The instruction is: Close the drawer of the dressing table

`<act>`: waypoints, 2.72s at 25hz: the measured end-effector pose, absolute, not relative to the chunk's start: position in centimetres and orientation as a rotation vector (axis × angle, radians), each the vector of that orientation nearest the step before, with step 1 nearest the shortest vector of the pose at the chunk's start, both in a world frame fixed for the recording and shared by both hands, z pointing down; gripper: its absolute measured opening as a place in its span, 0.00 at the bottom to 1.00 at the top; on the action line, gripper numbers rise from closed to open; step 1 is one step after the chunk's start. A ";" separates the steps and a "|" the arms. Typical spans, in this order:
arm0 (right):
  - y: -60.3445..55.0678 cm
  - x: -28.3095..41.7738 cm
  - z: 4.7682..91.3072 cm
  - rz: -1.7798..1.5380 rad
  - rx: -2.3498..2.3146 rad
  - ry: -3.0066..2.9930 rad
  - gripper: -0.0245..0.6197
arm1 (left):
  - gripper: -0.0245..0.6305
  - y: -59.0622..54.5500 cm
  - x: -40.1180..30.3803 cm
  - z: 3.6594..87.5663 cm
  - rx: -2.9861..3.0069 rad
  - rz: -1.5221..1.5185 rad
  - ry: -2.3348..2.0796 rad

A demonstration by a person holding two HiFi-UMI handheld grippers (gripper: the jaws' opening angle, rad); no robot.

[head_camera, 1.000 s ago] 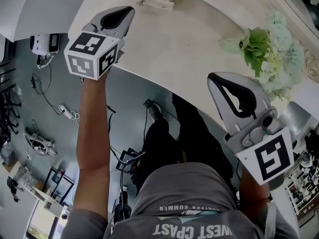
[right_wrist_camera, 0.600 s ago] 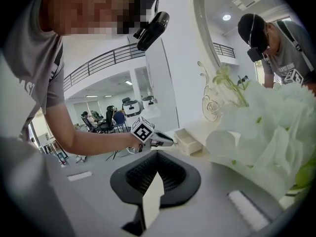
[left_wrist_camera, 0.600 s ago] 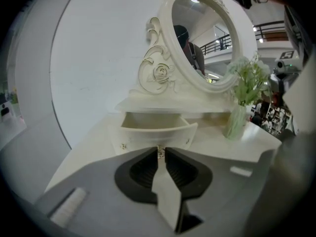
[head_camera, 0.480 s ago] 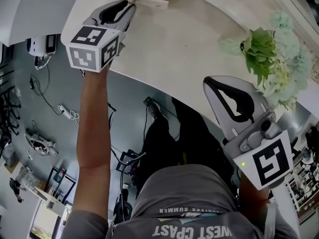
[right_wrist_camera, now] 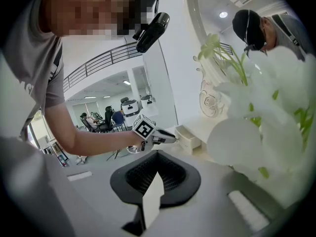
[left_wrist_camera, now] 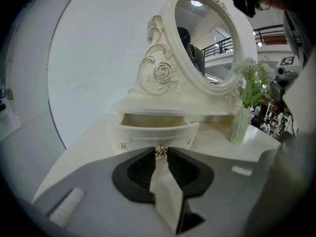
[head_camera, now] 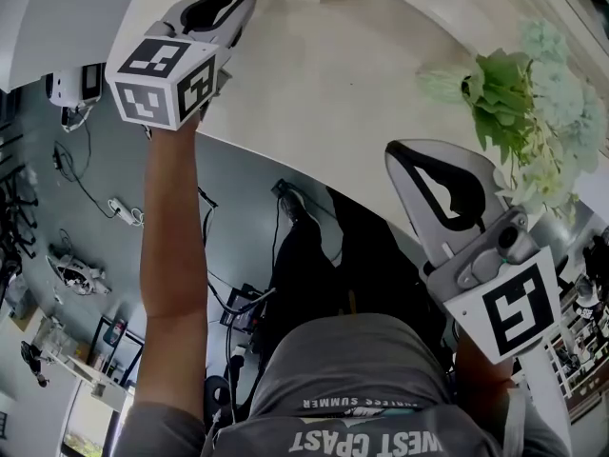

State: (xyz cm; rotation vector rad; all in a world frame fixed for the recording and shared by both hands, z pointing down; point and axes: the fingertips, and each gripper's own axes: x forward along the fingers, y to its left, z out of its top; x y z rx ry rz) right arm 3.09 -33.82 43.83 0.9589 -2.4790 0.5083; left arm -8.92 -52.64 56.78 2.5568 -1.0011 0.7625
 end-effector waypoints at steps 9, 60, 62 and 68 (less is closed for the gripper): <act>-34.5 3.5 44.0 0.521 0.978 -2.469 0.04 | 0.15 -54.2 -8.2 56.7 2.569 0.763 -0.994; -29.6 1.4 29.9 0.262 1.029 -2.576 0.04 | 0.04 -45.6 -9.1 37.4 2.709 0.741 -0.998; -28.5 1.9 27.9 0.229 1.044 -2.579 0.04 | 0.04 -43.4 -8.3 34.0 2.762 0.710 -1.001; -24.8 3.1 22.2 0.127 1.070 -2.586 0.04 | 0.04 -36.1 -6.4 24.1 2.910 0.610 -1.021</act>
